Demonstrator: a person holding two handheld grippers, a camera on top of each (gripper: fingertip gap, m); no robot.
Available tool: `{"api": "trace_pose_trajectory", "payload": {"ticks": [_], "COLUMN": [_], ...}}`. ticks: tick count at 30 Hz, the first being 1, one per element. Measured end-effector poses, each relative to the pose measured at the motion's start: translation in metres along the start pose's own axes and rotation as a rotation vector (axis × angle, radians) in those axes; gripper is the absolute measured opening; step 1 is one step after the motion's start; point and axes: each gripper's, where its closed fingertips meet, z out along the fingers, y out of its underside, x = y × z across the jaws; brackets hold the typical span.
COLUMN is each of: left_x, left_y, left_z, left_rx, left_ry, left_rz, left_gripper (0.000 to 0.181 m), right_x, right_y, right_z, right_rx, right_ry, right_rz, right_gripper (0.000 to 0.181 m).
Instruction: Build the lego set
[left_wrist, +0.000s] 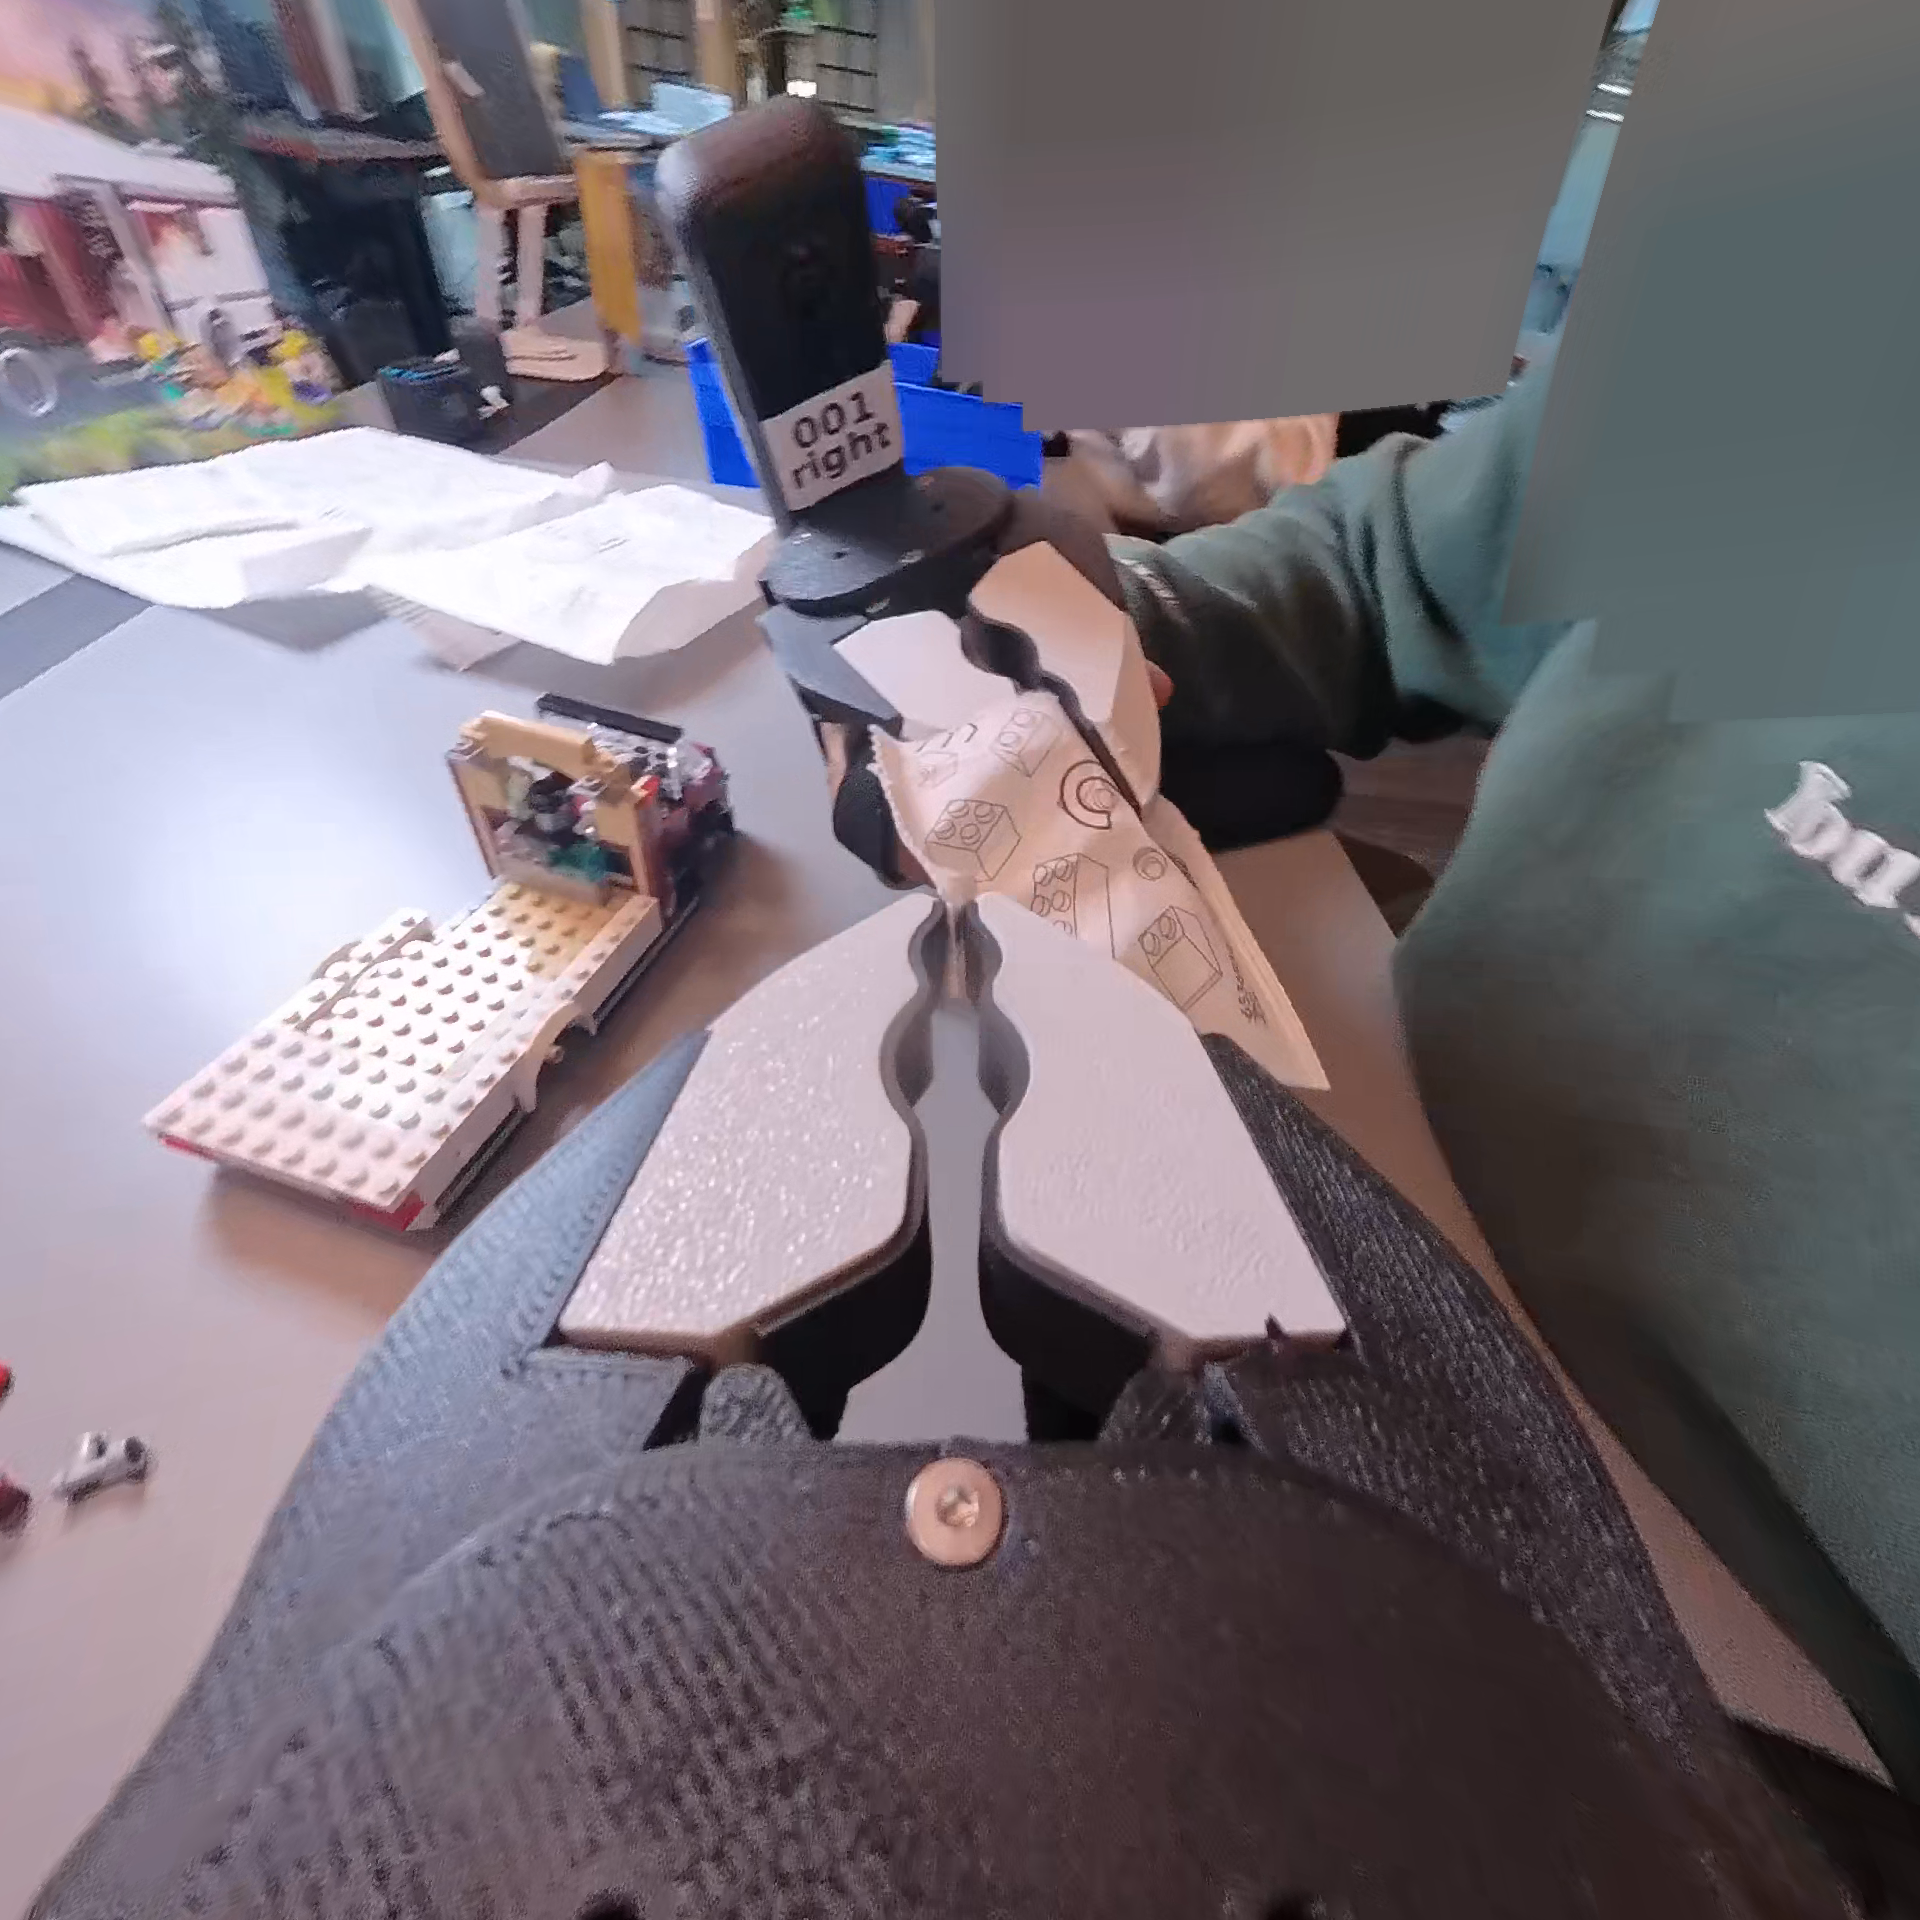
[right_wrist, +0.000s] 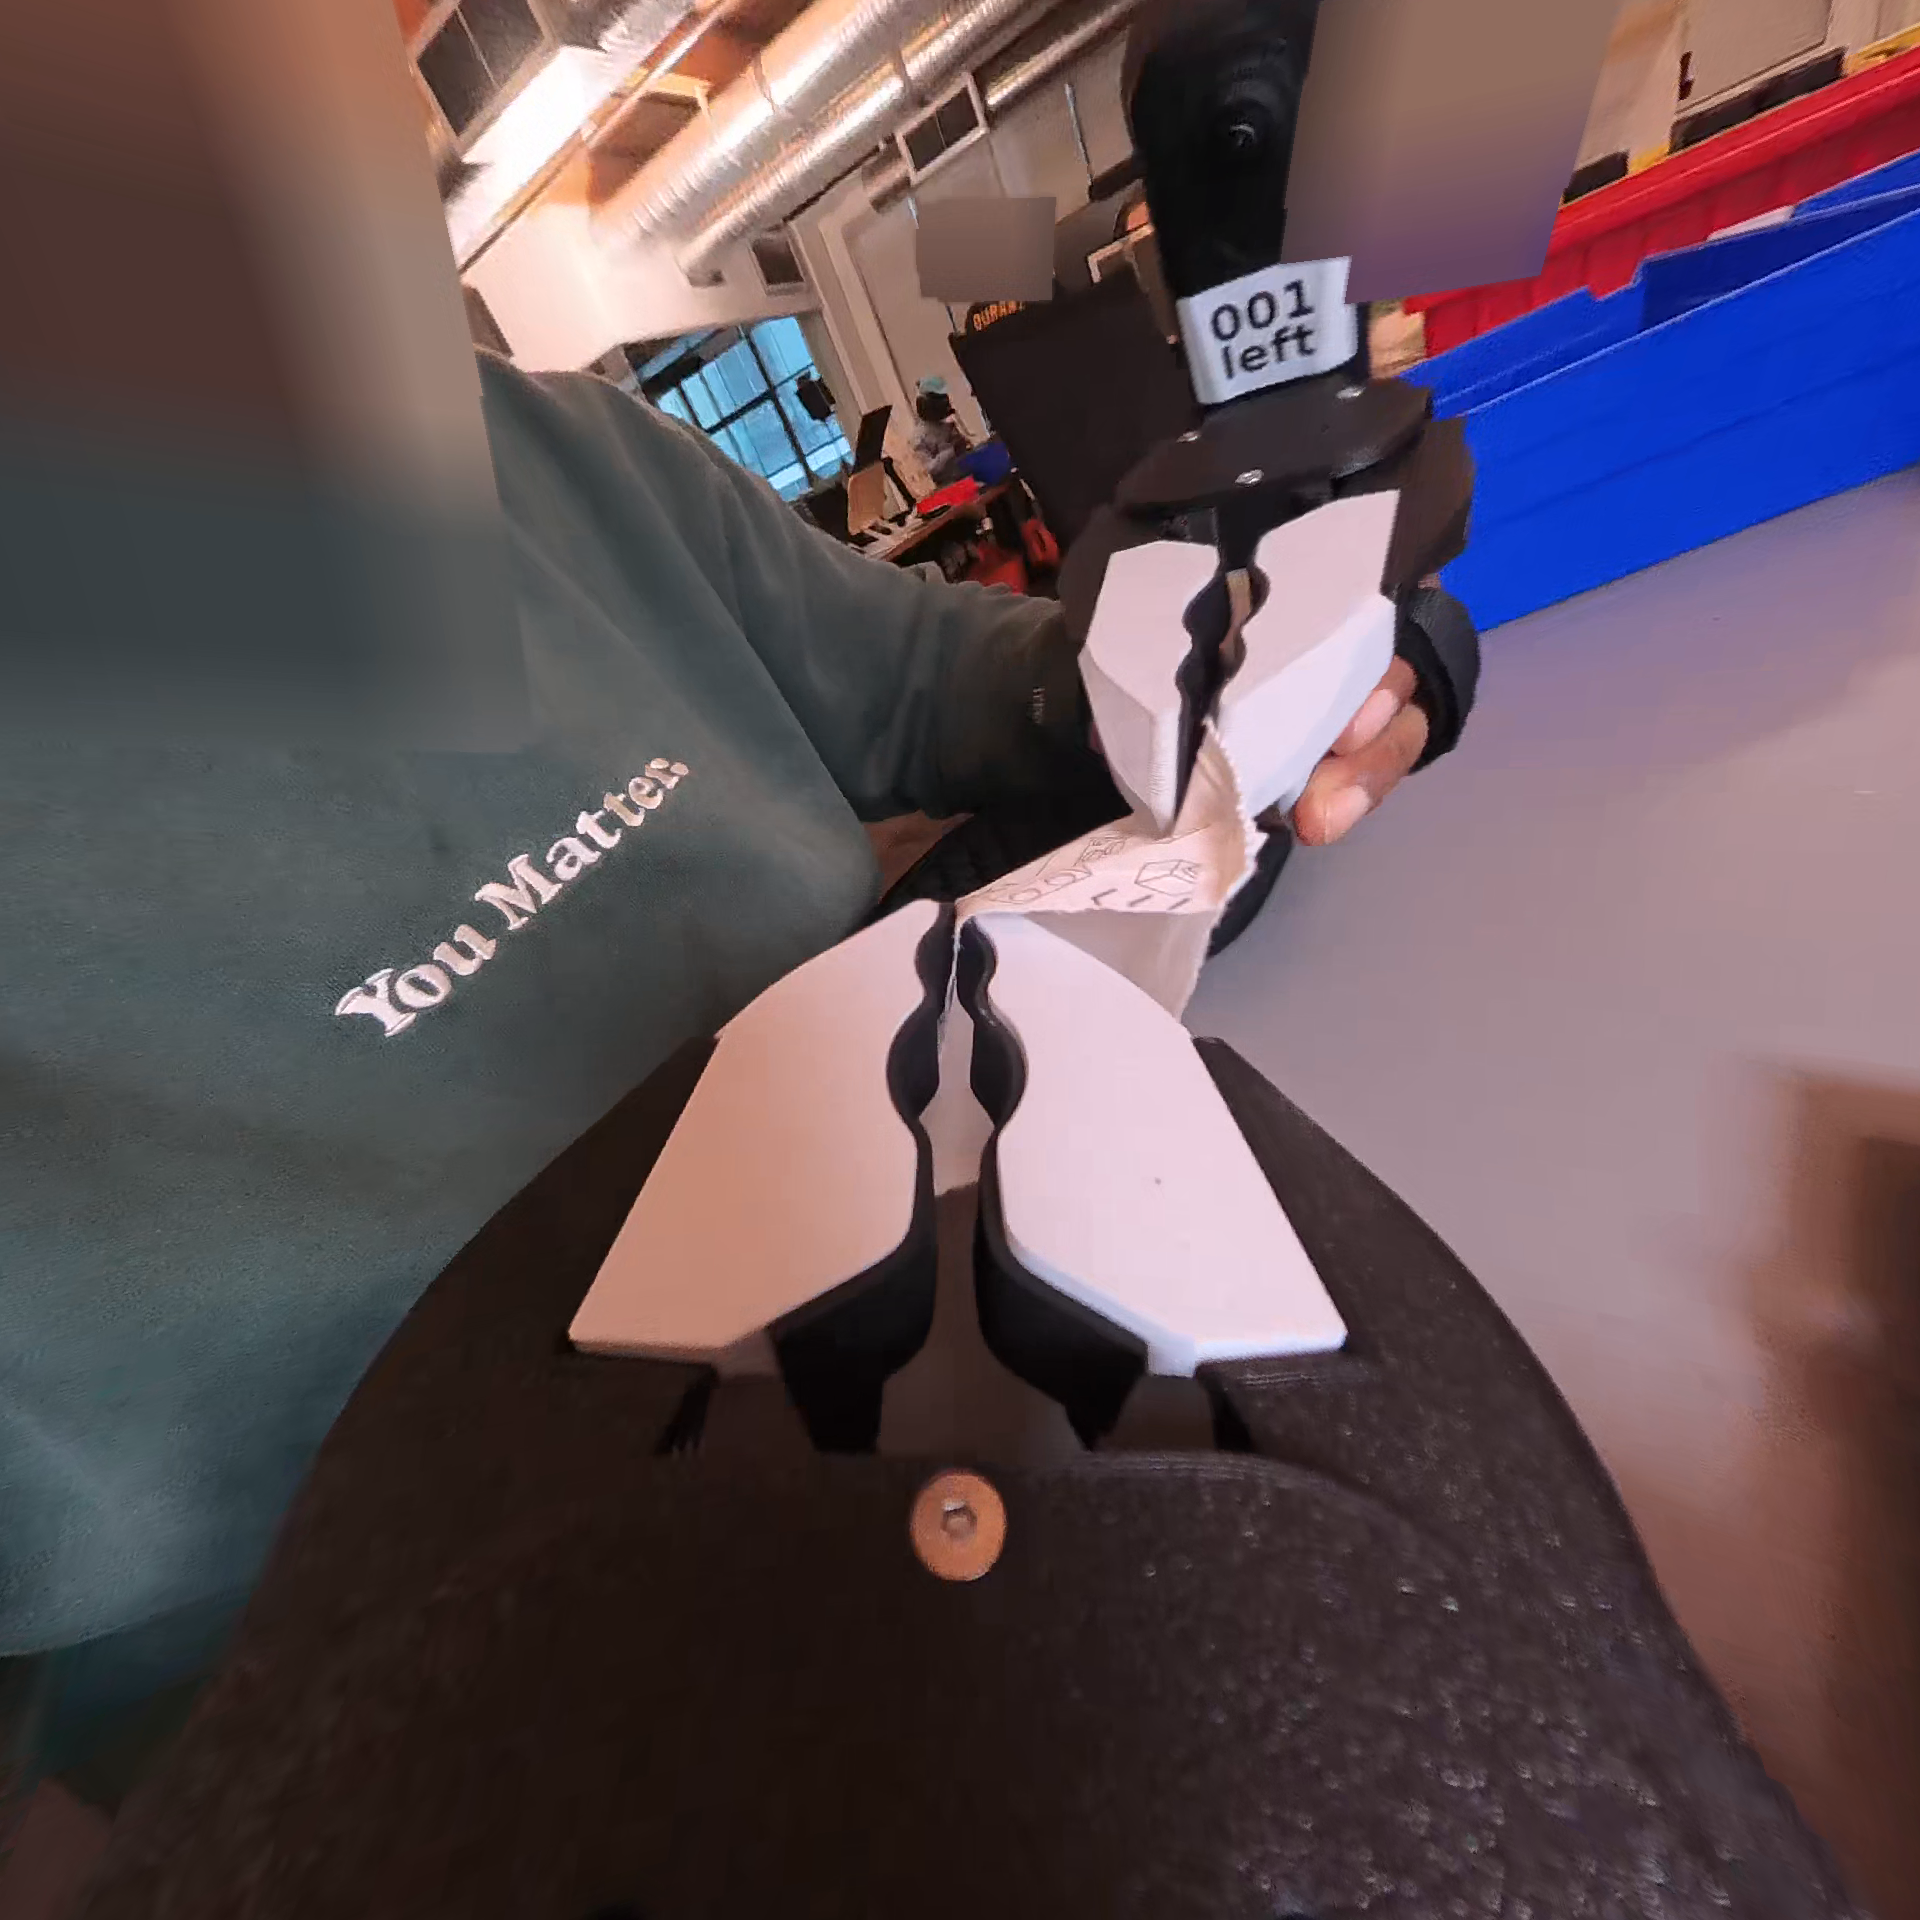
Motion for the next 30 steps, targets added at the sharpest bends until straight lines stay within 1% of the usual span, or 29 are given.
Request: {"api": "trace_pose_trajectory", "payload": {"ticks": [1, 2, 3, 4, 5, 6, 7, 8, 9, 10, 11, 13, 15, 18, 20, 21, 23, 24, 25, 27, 28, 29, 30], "left_x": [-0.005, -0.01, -0.012, -0.011, -0.011, -0.013, -0.012, -0.007, -0.006, -0.01, -0.014, -0.015, -0.006, 0.0, -0.001, -0.002, -0.007, -0.01, -0.01, -0.012, -0.013, -0.011, -0.007], "left_y": [0.0, -0.001, -0.001, 0.001, 0.006, 0.012, 0.014, 0.014, 0.016, 0.018, 0.019, 0.022, 0.019, 0.025, 0.026, 0.028, 0.032, 0.033, 0.033, 0.033, 0.034, 0.036, 0.039], "left_z": [0.0, -0.002, -0.004, -0.005, -0.004, -0.002, 0.001, 0.004, 0.007, 0.009, 0.009, 0.009, 0.012, 0.017, 0.017, 0.017, 0.018, 0.018, 0.018, 0.019, 0.02, 0.022, 0.025], "left_rx": [0.005, 0.019, 0.026, 0.023, 0.013, -0.001, 0.007, 0.015, -0.001, -0.027, -0.043, -0.063, -0.046, -0.093, -0.107, -0.122, -0.151, -0.162, -0.167, -0.173, -0.182, -0.195, -0.21], "left_ry": [-0.029, -0.047, -0.031, 0.017, 0.054, 0.064, 0.081, 0.105, 0.091, 0.044, 0.002, -0.025, 0.021, 0.023, 0.007, -0.005, -0.057, -0.079, -0.083, -0.111, -0.13, -0.125, -0.105], "left_rz": [-0.025, -0.055, -0.111, -0.194, -0.278, -0.335, -0.353, -0.339, -0.307, -0.262, -0.22, -0.179, -0.157, -0.075, -0.063, -0.054, -0.038, -0.036, -0.047, -0.046, -0.034, -0.02, -0.018], "left_gripper": [0.005, 0.01, 0.023, 0.034, 0.041, 0.042, 0.032, 0.014, 0.007, 0.001, 0.0, 0.0, 0.0, 0.0, 0.0, 0.0, 0.0, 0.0, 0.0, 0.0, 0.0, 0.0, 0.0], "right_x": [0.005, 0.012, 0.018, 0.023, 0.027, 0.03, 0.033, 0.037, 0.039, 0.038, 0.037, 0.038, 0.046, 0.044, 0.044, 0.044, 0.043, 0.043, 0.044, 0.044, 0.045, 0.047, 0.047], "right_y": [0.0, -0.001, -0.004, -0.008, -0.014, -0.02, -0.022, -0.02, -0.018, -0.016, -0.015, -0.012, -0.005, 0.004, 0.007, 0.01, 0.014, 0.014, 0.014, 0.014, 0.015, 0.015, 0.015], "right_z": [-0.002, -0.004, -0.007, -0.009, -0.013, -0.017, -0.02, -0.023, -0.024, -0.023, -0.022, -0.021, -0.02, -0.013, -0.009, -0.007, -0.006, -0.006, -0.006, -0.006, -0.007, -0.006, -0.005], "right_rx": [-0.001, -0.002, 0.002, 0.016, 0.043, 0.067, 0.064, 0.038, 0.016, 0.002, -0.007, -0.025, -0.076, -0.119, -0.14, -0.167, -0.204, -0.214, -0.224, -0.217, -0.209, -0.2, -0.2], "right_ry": [0.031, 0.085, 0.141, 0.193, 0.245, 0.287, 0.329, 0.38, 0.412, 0.413, 0.403, 0.407, 0.447, 0.419, 0.415, 0.413, 0.424, 0.445, 0.459, 0.453, 0.452, 0.46, 0.466], "right_rz": [-0.002, -0.015, -0.036, -0.06, -0.087, -0.111, -0.136, -0.172, -0.203, -0.213, -0.206, -0.188, -0.164, -0.152, -0.138, -0.131, -0.203, -0.247, -0.272, -0.263, -0.256, -0.261, -0.27], "right_gripper": [0.0, 0.0, 0.0, 0.0, 0.0, 0.0, 0.0, 0.0, 0.0, 0.0, 0.0, 0.001, 0.02, 0.025, 0.041, 0.045, 0.01, 0.001, 0.0, 0.001, 0.005, 0.014, 0.017]}}
